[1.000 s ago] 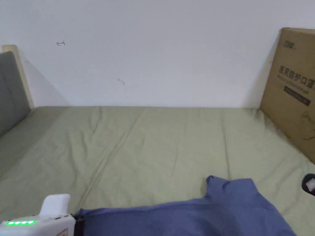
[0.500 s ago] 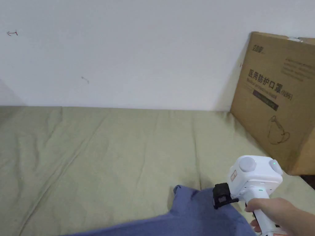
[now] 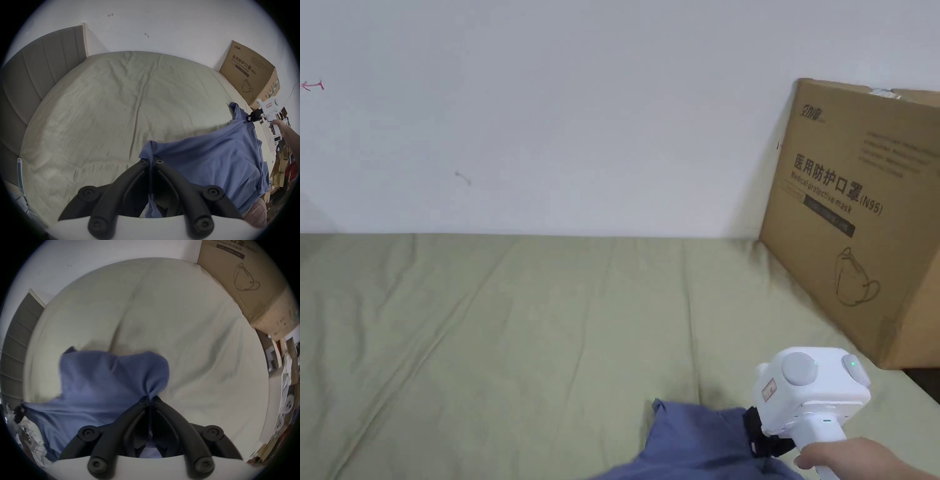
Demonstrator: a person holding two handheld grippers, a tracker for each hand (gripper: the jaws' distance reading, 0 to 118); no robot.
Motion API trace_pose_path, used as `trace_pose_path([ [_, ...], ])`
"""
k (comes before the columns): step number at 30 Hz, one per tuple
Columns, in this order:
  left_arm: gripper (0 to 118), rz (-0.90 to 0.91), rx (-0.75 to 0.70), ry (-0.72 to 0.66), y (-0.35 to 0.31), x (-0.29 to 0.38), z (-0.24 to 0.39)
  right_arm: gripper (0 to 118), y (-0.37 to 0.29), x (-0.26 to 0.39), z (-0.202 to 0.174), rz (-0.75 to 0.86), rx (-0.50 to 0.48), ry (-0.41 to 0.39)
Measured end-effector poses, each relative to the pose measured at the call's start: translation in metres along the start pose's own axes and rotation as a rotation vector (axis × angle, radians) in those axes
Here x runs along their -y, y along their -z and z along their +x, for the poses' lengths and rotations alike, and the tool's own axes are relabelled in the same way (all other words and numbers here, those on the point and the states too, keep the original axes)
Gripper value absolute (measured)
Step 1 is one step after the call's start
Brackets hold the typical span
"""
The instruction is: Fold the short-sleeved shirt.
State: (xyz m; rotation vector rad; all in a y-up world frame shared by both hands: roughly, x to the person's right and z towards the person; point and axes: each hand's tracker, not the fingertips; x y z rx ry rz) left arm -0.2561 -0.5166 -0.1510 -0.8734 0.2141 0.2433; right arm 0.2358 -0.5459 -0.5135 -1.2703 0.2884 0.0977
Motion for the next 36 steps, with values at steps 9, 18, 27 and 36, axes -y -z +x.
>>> trace_pose_path([
  [9,1,0.124,0.071,-0.063,-0.089,-0.029,-0.01,1,-0.197,0.085,-0.006,0.373,-0.111,0.023],
  [18,2,0.261,0.104,0.055,-0.218,-0.082,0.005,1,-0.373,0.145,-0.004,0.603,-0.125,0.0],
  [27,2,0.299,0.071,0.178,-0.266,-0.17,0.026,1,-0.451,0.098,-0.02,0.706,-0.073,-0.026],
  [36,2,0.313,0.042,0.151,-0.232,-0.26,0.034,1,-0.456,-0.011,-0.049,0.768,0.016,-0.001],
])
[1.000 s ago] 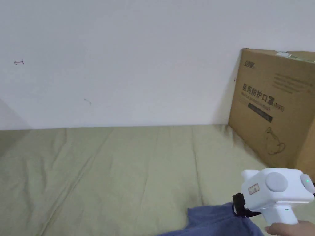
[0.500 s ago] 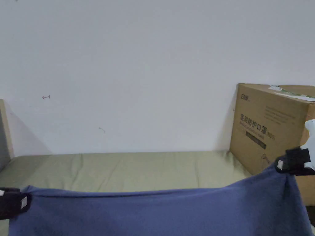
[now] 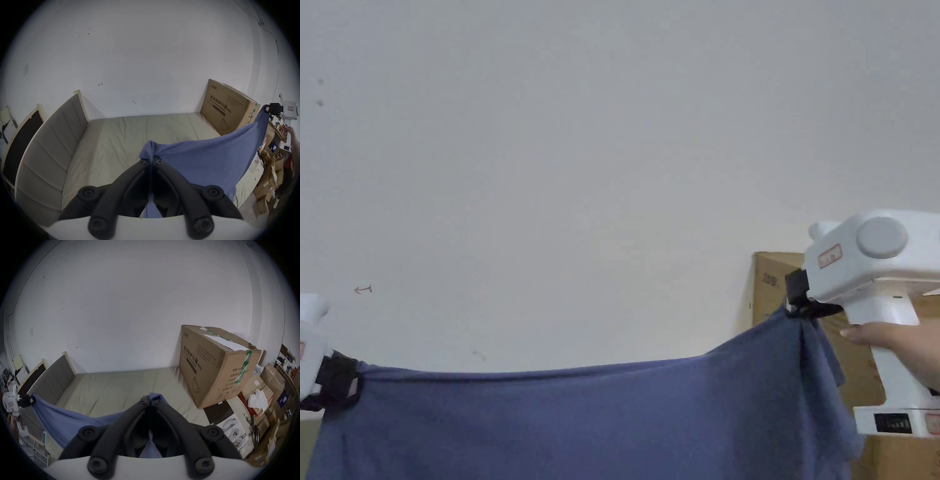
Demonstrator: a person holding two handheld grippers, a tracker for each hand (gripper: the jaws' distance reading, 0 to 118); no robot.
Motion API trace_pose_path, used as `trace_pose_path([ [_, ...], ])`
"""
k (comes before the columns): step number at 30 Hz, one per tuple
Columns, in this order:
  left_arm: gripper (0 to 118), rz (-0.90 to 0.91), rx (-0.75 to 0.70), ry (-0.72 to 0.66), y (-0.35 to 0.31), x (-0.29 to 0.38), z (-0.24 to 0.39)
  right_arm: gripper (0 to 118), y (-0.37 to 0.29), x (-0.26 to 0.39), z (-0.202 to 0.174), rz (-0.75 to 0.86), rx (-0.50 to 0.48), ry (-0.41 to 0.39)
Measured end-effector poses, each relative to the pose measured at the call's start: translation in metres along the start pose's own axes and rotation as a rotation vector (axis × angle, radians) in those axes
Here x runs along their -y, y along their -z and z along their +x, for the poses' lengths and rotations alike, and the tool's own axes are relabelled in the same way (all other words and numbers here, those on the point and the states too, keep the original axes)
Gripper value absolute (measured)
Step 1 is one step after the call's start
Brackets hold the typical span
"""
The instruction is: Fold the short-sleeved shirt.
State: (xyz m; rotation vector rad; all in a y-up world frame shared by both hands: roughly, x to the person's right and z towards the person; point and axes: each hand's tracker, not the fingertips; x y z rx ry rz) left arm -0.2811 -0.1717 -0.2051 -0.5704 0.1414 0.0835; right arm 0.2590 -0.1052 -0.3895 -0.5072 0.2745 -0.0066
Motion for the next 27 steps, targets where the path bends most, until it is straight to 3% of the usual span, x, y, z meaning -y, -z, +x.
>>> trace_pose_path([
  [7,2,0.057,-0.06,-0.049,0.061,-0.046,-0.012,1,0.059,-0.061,-0.019,0.068,0.054,0.026],
  [12,2,0.115,-0.07,-0.143,0.101,-0.074,-0.021,1,0.093,-0.102,-0.036,0.133,0.094,-0.013],
  [18,2,0.147,-0.13,-0.112,0.152,-0.094,-0.021,1,0.127,-0.124,-0.057,0.181,0.117,-0.055],
  [23,2,0.118,-0.15,-0.129,0.199,-0.07,-0.018,1,0.179,-0.074,-0.058,0.117,0.129,-0.094],
  [27,2,-0.016,-0.116,-0.174,0.247,0.005,-0.009,1,0.237,0.029,-0.04,-0.047,0.129,-0.044],
])
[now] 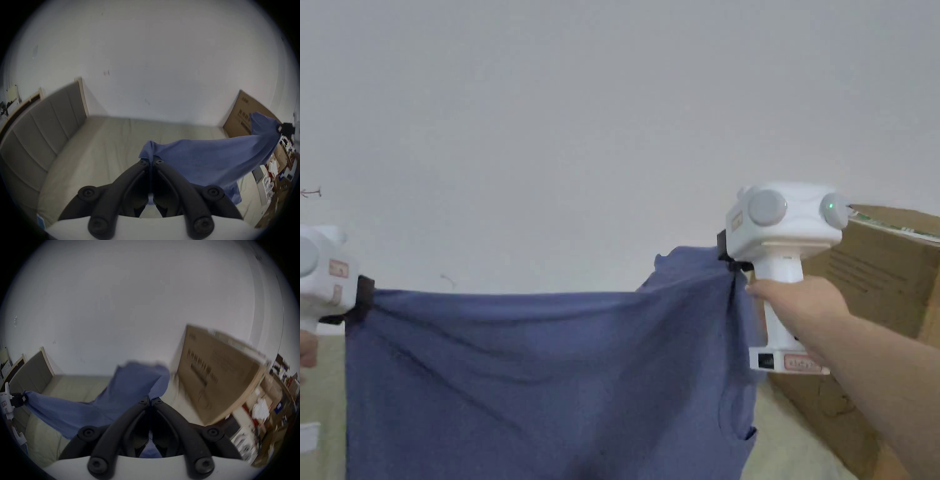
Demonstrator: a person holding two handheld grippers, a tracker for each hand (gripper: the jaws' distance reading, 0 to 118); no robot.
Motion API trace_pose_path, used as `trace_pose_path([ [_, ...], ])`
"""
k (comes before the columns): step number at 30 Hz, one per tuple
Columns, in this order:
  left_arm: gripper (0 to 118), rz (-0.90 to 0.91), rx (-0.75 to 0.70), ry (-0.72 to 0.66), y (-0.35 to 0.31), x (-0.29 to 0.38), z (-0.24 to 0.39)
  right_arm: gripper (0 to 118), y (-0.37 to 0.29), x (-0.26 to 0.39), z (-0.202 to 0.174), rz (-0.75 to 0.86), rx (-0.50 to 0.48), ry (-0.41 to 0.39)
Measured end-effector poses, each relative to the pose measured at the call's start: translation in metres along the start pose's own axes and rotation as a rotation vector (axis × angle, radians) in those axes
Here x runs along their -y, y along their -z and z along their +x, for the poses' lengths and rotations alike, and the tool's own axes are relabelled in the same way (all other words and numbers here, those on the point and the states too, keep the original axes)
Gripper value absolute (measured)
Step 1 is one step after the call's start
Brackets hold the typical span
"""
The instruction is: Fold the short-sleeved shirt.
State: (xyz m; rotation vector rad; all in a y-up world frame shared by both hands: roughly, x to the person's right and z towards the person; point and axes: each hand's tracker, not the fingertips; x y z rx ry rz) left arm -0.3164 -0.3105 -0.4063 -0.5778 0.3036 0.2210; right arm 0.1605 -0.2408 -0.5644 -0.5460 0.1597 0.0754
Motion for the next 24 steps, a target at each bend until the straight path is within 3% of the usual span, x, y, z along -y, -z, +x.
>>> trace_pose_path([
  [6,1,-0.219,0.053,0.011,0.024,0.176,-0.006,1,0.052,0.212,0.025,-0.279,-0.055,0.05],
  [12,2,-0.324,0.115,0.022,-0.037,0.31,-0.039,1,-0.019,0.378,0.071,-0.457,-0.109,0.089],
  [16,2,-0.342,0.133,0.114,-0.103,0.364,-0.056,1,-0.095,0.434,0.108,-0.477,-0.151,0.1],
  [24,2,-0.362,0.167,0.128,-0.203,0.427,-0.083,1,-0.214,0.492,0.152,-0.52,-0.179,0.117],
])
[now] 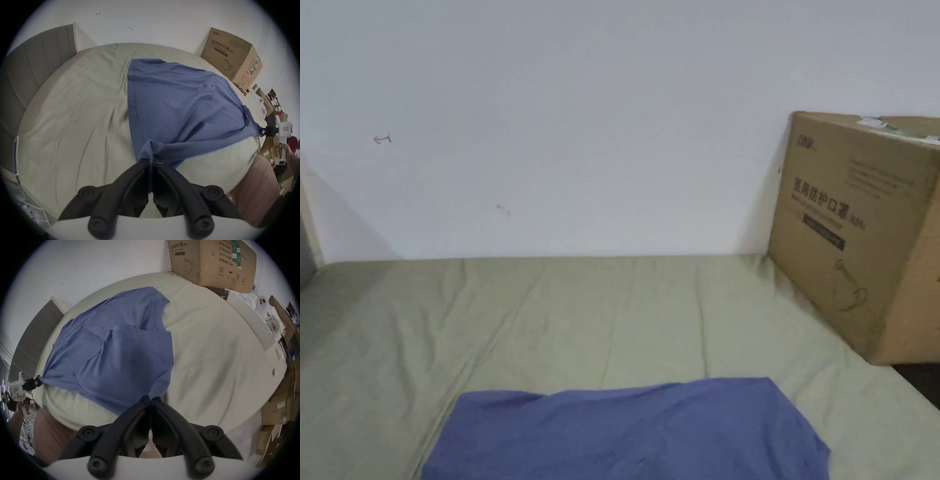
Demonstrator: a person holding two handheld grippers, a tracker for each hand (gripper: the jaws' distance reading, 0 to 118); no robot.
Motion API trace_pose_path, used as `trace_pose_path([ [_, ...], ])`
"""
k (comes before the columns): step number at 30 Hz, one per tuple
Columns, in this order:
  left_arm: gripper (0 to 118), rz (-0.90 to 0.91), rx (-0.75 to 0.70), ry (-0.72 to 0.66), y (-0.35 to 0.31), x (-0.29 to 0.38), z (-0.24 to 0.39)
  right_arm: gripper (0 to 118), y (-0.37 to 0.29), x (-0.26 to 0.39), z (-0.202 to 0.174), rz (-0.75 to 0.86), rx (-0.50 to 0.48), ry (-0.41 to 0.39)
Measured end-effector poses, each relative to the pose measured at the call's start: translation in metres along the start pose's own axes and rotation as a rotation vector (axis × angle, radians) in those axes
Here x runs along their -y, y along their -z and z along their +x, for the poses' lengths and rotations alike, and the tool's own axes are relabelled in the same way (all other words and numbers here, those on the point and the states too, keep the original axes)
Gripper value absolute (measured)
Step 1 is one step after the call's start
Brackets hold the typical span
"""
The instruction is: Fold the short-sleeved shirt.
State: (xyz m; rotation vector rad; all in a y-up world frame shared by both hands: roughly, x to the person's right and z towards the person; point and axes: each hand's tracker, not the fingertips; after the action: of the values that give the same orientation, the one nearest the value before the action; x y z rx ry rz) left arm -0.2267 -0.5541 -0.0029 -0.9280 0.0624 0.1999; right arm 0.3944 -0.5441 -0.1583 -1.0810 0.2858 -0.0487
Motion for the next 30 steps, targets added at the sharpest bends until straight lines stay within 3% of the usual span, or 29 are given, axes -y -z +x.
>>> trace_pose_path([
  [6,2,-0.052,-0.004,0.082,-0.018,0.03,0.008,1,-0.014,0.029,0.006,-0.042,-0.001,-0.04],
  [9,2,-0.061,-0.012,0.107,-0.014,0.029,0.012,1,0.001,0.023,0.005,-0.084,0.005,-0.019],
  [11,11,-0.087,-0.006,0.11,-0.009,0.025,0.008,2,0.011,0.02,0.0,-0.108,0.05,-0.036],
  [12,30,-0.126,0.008,0.09,-0.008,0.023,0.009,9,0.014,0.019,-0.003,-0.114,0.05,-0.04],
  [13,74,-0.157,0.018,0.054,-0.007,0.022,0.006,34,0.014,0.017,-0.005,-0.127,0.061,-0.045],
  [14,101,-0.191,0.03,0.024,-0.006,0.021,0.002,64,0.012,0.014,-0.008,-0.14,0.064,-0.044],
  [15,109,-0.204,0.055,0.003,-0.01,0.02,-0.001,86,0.009,0.011,-0.009,-0.165,0.06,-0.042],
  [20,108,-0.131,0.096,-0.058,-0.048,0.005,0.002,89,-0.026,-0.004,-0.021,-0.111,-0.02,0.055],
  [24,107,0.107,0.12,-0.151,-0.1,-0.02,0.02,89,-0.077,-0.022,-0.05,0.156,-0.089,0.08],
  [26,91,0.297,0.136,-0.206,-0.129,-0.025,0.032,84,-0.108,-0.024,-0.073,0.352,-0.149,0.085],
  [29,68,0.685,-0.01,-0.174,-0.167,-0.014,0.063,73,-0.149,-0.007,-0.1,0.73,-0.334,0.062],
  [30,39,0.793,-0.092,-0.149,-0.175,-0.008,0.075,56,-0.159,0.003,-0.113,0.864,-0.317,0.052],
])
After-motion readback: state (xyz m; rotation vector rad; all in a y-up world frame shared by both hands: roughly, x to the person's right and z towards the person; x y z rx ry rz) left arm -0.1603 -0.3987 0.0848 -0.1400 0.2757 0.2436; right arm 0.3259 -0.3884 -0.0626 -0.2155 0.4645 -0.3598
